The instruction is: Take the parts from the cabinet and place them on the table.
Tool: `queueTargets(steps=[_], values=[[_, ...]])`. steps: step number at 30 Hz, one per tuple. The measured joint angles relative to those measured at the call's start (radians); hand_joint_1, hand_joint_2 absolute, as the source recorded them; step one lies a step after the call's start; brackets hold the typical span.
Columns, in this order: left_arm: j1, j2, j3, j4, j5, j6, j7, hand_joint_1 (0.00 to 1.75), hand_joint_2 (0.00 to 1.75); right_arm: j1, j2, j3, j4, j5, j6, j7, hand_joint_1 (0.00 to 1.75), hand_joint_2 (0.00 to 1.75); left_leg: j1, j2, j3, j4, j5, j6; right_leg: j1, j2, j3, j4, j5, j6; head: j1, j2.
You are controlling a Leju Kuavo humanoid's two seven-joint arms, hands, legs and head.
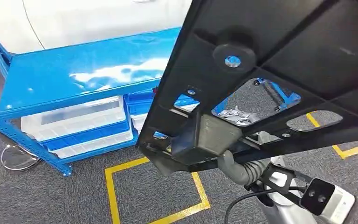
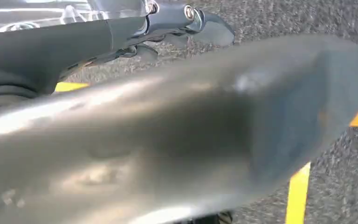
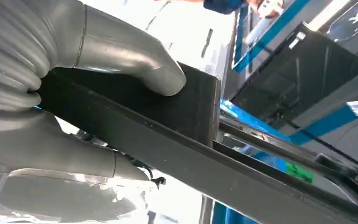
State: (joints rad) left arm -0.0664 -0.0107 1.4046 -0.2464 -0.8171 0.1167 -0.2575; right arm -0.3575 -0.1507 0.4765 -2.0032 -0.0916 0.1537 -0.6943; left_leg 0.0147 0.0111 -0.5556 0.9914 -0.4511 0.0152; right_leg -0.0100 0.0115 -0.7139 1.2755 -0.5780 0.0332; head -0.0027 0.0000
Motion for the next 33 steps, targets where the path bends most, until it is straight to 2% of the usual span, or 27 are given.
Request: queueTargets(steps=[1,2,3,4,5,6,7,10,11,12,13,15,16,17,18,20,21,22,25,26,27,28,29,31,32,33], values=[[-0.001,0.000,-0.003,0.000,0.000,0.000,0.000,0.00,0.00,-0.002,-0.003,0.002,-0.005,0.001,-0.004,0.005,1.75,1.75,-0.001,0.011,-0.001,0.001,0.000,0.000,-0.002,0.000,-0.024,0.049,-0.010,0.002,0.000,0.000],[-0.003,0.000,-0.005,0.000,-0.001,-0.001,0.000,0.00,0.00,-0.007,-0.004,0.006,-0.011,0.003,-0.009,0.016,1.75,1.75,-0.001,0.023,-0.002,0.002,0.000,0.000,-0.004,-0.002,-0.023,0.048,0.004,0.003,0.000,0.000],[-0.006,-0.001,-0.007,0.000,-0.003,-0.002,0.000,0.00,0.00,-0.013,-0.004,0.009,-0.016,0.003,-0.011,0.023,1.75,1.75,-0.001,0.034,-0.002,0.003,-0.001,-0.001,-0.004,-0.006,0.003,-0.002,0.038,0.002,-0.001,0.000],[-0.009,-0.002,-0.009,0.000,-0.004,-0.005,0.000,0.00,0.00,-0.022,-0.005,0.011,-0.023,0.004,-0.010,0.028,1.75,1.75,-0.002,0.043,-0.001,0.005,-0.003,-0.003,-0.003,-0.014,0.045,-0.083,0.079,0.000,0.000,0.000],[-0.011,-0.003,-0.013,0.001,-0.009,-0.011,-0.001,0.00,0.00,-0.035,-0.006,0.015,-0.031,0.004,-0.010,0.035,1.75,1.75,-0.002,0.052,0.000,0.007,-0.005,-0.006,-0.001,-0.038,0.103,-0.188,0.121,-0.005,0.000,0.000],[-0.013,-0.005,-0.014,0.001,-0.010,-0.013,-0.001,0.00,0.00,-0.045,-0.007,0.018,-0.038,0.004,-0.010,0.040,1.75,1.75,-0.005,0.058,0.001,0.008,-0.007,-0.010,0.003,-0.078,0.137,-0.256,0.124,-0.013,0.000,0.000],[-0.013,-0.008,-0.014,0.002,-0.011,-0.016,0.000,0.00,0.00,-0.055,-0.007,0.020,-0.042,0.003,-0.010,0.047,1.75,1.75,-0.012,0.065,0.000,0.013,-0.010,-0.016,0.011,-0.075,0.137,-0.264,0.126,-0.027,-0.002,0.000],[-0.018,-0.011,-0.018,0.002,-0.014,-0.021,0.003,0.00,0.00,-0.076,-0.010,0.024,-0.050,-0.008,-0.010,0.073,1.75,1.75,-0.012,0.089,0.005,0.006,-0.007,-0.030,0.015,-0.044,0.128,-0.263,0.130,-0.040,-0.002,0.000],[-0.021,-0.013,-0.021,0.002,-0.017,-0.024,0.008,0.00,0.00,-0.083,-0.011,0.026,-0.052,-0.013,-0.010,0.082,1.75,1.75,-0.012,0.091,0.004,0.008,-0.012,-0.036,0.006,-0.034,0.134,-0.274,0.138,-0.049,-0.001,0.000],[-0.022,-0.015,-0.023,0.002,-0.020,-0.029,0.011,0.00,0.00,-0.091,-0.013,0.027,-0.055,-0.018,-0.011,0.091,1.75,1.75,-0.005,0.053,-0.003,0.029,-0.032,-0.042,0.004,-0.028,0.135,-0.278,0.142,-0.055,-0.003,0.000],[-0.021,-0.017,-0.024,0.002,-0.023,-0.031,0.014,0.00,0.00,-0.101,-0.013,0.029,-0.055,-0.024,-0.011,0.097,1.75,1.75,-0.003,0.024,-0.026,0.088,-0.073,-0.044,0.004,-0.021,0.133,-0.278,0.144,-0.060,-0.004,0.000],[-0.017,-0.017,-0.029,0.002,-0.026,-0.031,0.022,0.00,0.00,-0.108,-0.016,0.030,-0.055,-0.038,-0.010,0.106,1.75,1.75,-0.002,0.001,-0.097,0.247,-0.147,-0.049,0.005,-0.001,0.131,-0.277,0.146,-0.062,-0.005,0.000],[-0.015,-0.018,-0.031,0.002,-0.027,-0.031,0.029,0.00,0.00,-0.108,-0.023,0.031,-0.055,-0.049,-0.010,0.111,1.75,1.75,-0.002,-0.002,-0.130,0.317,-0.167,-0.051,0.006,0.011,0.130,-0.277,0.146,-0.063,-0.006,0.000],[-0.014,-0.019,-0.031,0.003,-0.027,-0.031,0.031,0.00,0.00,-0.109,-0.028,0.031,-0.055,-0.057,-0.009,0.114,1.75,1.75,-0.002,-0.002,-0.138,0.331,-0.158,-0.051,0.006,0.021,0.130,-0.276,0.146,-0.062,-0.005,0.000],[-0.013,-0.022,-0.031,0.003,-0.027,-0.030,0.031,0.00,0.00,-0.111,-0.036,0.030,-0.055,-0.069,-0.006,0.114,1.75,1.75,-0.002,-0.003,-0.121,0.292,-0.124,-0.050,0.006,0.034,0.131,-0.274,0.146,-0.062,-0.006,0.000],[-0.014,-0.024,-0.032,0.003,-0.026,-0.027,0.031,0.00,0.00,-0.117,-0.046,0.029,-0.055,-0.085,-0.003,0.114,1.75,1.75,0.000,-0.013,-0.044,0.127,-0.030,-0.046,0.006,0.057,0.131,-0.268,0.144,-0.059,-0.006,0.000],[-0.014,-0.024,-0.032,0.003,-0.025,-0.026,0.031,0.00,0.00,-0.120,-0.048,0.029,-0.055,-0.089,-0.001,0.113,1.75,1.75,0.004,-0.037,-0.011,0.052,-0.001,-0.043,0.006,0.067,0.130,-0.264,0.143,-0.056,-0.005,0.000],[-0.016,-0.025,-0.032,0.003,-0.021,-0.025,0.032,0.00,0.00,-0.124,-0.054,0.028,-0.055,-0.096,0.002,0.110,1.75,1.75,0.002,-0.063,0.000,0.029,-0.017,-0.040,0.011,0.077,0.124,-0.260,0.143,-0.048,-0.005,0.000],[-0.018,-0.033,-0.032,0.003,-0.018,-0.017,0.033,0.00,0.00,-0.125,-0.076,0.017,-0.049,-0.118,0.013,0.095,1.75,1.75,-0.005,-0.045,0.001,0.022,-0.018,-0.026,0.000,0.101,0.110,-0.262,0.153,-0.027,-0.006,0.000],[-0.019,-0.040,-0.032,0.003,-0.018,-0.015,0.033,0.00,0.00,-0.125,-0.084,0.013,-0.046,-0.125,0.015,0.089,1.75,1.75,0.003,-0.035,0.003,0.011,-0.012,-0.016,0.006,0.107,0.108,-0.262,0.154,-0.020,-0.003,0.000],[-0.021,-0.043,-0.032,0.003,-0.017,-0.013,0.032,0.00,0.00,-0.122,-0.091,0.008,-0.043,-0.132,0.019,0.081,1.75,1.75,0.004,-0.023,0.005,0.005,-0.006,-0.008,0.004,0.069,0.104,-0.248,0.142,-0.019,-0.005,0.000],[-0.020,-0.043,-0.032,0.003,-0.013,-0.011,0.028,0.00,0.00,-0.124,-0.095,0.005,-0.040,-0.137,0.027,0.074,1.75,1.75,0.003,-0.015,0.005,0.004,-0.006,-0.001,0.007,0.031,0.083,-0.208,0.113,-0.016,0.005,0.000],[-0.018,-0.044,-0.032,0.003,-0.010,-0.010,0.024,0.00,0.00,-0.120,-0.097,0.004,-0.035,-0.142,0.031,0.064,1.75,1.75,0.001,-0.005,0.003,0.004,-0.006,0.000,0.005,0.014,0.048,-0.133,0.072,-0.013,0.007,0.000],[-0.011,-0.044,-0.032,0.003,-0.009,-0.007,0.019,0.00,0.00,-0.102,-0.100,0.003,-0.022,-0.143,0.035,0.052,1.75,1.75,-0.001,0.019,0.002,0.004,-0.007,0.002,0.001,0.002,-0.030,0.025,0.013,-0.007,0.007,0.000],[-0.010,-0.044,-0.031,0.003,-0.007,-0.006,0.017,0.00,0.00,-0.093,-0.101,0.003,-0.017,-0.143,0.036,0.045,1.75,1.75,-0.002,0.030,0.002,0.005,-0.008,0.002,-0.003,0.000,-0.045,0.054,0.014,-0.005,0.007,0.000],[-0.010,-0.044,-0.031,0.003,-0.003,-0.005,0.015,0.00,0.00,-0.085,-0.106,0.003,-0.011,-0.143,0.036,0.037,1.75,1.75,-0.002,0.040,0.003,0.005,-0.009,0.001,-0.005,-0.003,-0.034,0.033,0.036,-0.004,0.007,0.000]])
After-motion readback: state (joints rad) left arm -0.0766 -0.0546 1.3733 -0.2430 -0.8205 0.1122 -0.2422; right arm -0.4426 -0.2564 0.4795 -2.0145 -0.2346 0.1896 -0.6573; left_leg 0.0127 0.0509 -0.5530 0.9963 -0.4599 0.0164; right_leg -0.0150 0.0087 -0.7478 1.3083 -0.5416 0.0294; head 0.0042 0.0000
